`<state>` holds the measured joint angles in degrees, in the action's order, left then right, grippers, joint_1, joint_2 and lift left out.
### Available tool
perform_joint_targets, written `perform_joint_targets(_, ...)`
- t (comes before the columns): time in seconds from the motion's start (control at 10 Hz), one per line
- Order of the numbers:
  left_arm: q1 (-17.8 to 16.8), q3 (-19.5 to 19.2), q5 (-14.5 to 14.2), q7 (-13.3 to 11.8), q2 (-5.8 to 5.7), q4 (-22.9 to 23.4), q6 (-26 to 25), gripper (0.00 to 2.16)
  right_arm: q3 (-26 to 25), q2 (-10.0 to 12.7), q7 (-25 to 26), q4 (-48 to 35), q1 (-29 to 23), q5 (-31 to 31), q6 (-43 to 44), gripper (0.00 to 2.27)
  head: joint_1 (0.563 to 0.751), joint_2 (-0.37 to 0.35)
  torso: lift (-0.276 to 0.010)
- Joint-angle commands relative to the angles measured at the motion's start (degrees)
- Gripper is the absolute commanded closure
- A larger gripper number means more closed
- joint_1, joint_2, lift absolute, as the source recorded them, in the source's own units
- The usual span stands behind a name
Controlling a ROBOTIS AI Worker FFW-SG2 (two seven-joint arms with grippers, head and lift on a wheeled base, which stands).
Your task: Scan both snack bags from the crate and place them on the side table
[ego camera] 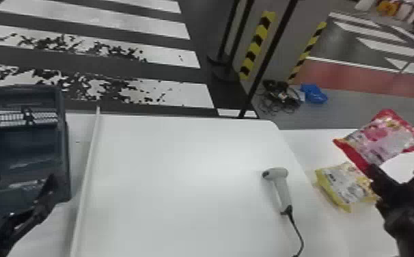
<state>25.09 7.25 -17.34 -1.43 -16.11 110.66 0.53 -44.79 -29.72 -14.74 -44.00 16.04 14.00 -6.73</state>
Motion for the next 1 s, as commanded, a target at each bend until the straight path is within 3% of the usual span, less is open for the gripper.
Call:
perform_joint_targets(0.0,0.31,0.05,-0.5,-0.07,-0.42,0.09,0.91,0.09,0.23,0.02,0.5,0.84,0.22,-0.11,-0.26,0.01,0.695,-0.35,-0.095)
perform_joint_targets(0.3,1.1,-0.57,-0.59,-0.07,-0.77,0.61,1.09,0.09,-0.13,1.69,2.96,-0.65,-1.27,0.85,0.27,0.04,0.695,-0.35,-0.095)
perform_joint_targets(0.6,1.36,-0.74,-0.59,-0.07,-0.77,0.7,1.09,0.09,0.4,9.51,3.4,-19.9,-11.29,6.13,0.27,0.05,0.695,-0.35,-0.095)
perform_joint_targets(0.9,1.36,-0.83,-0.5,-0.07,-0.59,0.79,1.09,0.09,7.52,17.68,3.05,-38.27,-22.54,6.21,6.42,0.04,0.695,-0.35,-0.095)
